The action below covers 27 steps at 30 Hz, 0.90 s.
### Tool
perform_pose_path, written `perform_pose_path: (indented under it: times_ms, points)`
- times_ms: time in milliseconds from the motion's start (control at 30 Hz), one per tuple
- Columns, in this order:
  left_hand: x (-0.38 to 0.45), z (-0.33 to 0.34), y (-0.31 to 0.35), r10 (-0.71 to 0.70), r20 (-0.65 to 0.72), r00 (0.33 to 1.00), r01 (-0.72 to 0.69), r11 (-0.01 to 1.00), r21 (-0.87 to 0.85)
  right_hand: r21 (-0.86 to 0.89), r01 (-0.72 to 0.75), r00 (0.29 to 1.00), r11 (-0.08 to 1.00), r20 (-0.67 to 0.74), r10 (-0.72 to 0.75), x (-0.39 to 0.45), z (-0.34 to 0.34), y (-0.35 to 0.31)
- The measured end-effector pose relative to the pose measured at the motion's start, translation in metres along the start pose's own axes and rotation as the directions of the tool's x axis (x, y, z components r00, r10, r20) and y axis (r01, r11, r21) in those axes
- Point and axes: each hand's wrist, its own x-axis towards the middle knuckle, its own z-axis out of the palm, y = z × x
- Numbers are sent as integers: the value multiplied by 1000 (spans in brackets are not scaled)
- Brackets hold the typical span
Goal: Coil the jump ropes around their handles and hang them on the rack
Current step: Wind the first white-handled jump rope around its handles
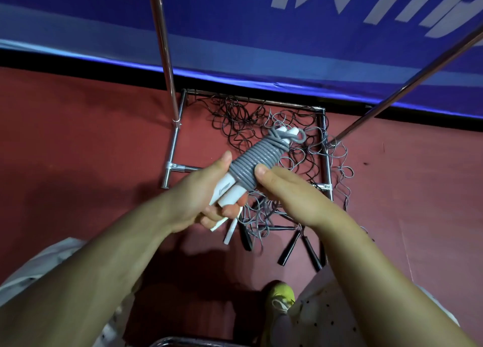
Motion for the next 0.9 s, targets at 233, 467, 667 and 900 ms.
perform_pose_path:
  times_ms: [233, 467, 667, 900]
  points:
    - [7, 0, -4, 133, -261, 956, -87, 980, 178, -154, -10, 984, 988, -175, -18, 11, 13, -3]
    - [7, -9, 2, 34, -136, 990, -49, 993, -109, -295, 95, 936, 951, -299, -186, 11, 20, 7]
    - [12, -13, 0, 87, -350, 933, -54, 993, 101, -131, 129, 979, 983, -139, -147, 8, 16, 11]
    - [11, -15, -3, 250, -372, 894, -80, 906, 416, 181, -40, 998, 983, -40, 48, 10, 18, 7]
